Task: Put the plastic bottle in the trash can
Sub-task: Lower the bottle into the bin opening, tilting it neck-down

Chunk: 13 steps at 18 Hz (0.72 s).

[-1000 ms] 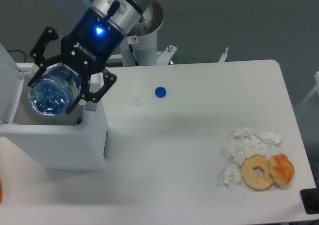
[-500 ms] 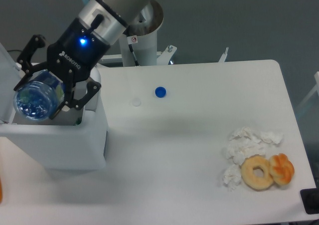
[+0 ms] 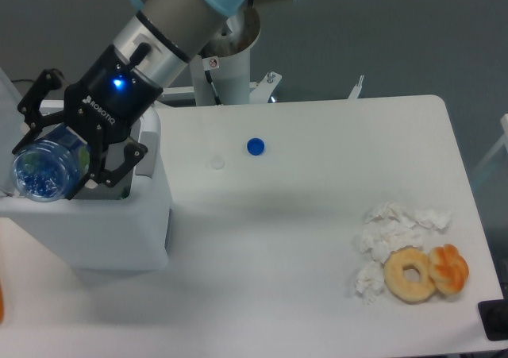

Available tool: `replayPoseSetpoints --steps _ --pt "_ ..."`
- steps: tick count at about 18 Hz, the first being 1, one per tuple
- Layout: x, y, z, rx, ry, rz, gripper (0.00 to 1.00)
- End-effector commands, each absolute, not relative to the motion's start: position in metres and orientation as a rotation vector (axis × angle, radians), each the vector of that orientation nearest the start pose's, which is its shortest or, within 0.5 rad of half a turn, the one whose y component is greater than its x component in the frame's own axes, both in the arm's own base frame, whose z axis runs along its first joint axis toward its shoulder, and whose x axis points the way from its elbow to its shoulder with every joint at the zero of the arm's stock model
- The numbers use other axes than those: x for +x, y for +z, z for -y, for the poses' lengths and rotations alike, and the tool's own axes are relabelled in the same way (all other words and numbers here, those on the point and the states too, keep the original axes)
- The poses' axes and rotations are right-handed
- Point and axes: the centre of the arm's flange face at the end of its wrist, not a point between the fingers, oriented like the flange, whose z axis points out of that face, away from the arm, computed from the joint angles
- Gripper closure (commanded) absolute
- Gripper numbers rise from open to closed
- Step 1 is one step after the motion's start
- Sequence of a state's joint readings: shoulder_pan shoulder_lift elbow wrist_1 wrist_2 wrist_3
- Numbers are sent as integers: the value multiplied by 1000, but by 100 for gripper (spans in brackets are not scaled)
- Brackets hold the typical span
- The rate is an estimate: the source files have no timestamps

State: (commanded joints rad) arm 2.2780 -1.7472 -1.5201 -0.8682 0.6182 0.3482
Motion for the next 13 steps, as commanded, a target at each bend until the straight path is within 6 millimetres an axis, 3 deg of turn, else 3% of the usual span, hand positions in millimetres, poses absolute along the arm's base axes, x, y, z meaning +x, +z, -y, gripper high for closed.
replayPoseSetpoints --steps 3,13 --pt "-208 527 -579 -2153 -646 64 21" --pt "-210 516 -579 -2152 -600 -30 21"
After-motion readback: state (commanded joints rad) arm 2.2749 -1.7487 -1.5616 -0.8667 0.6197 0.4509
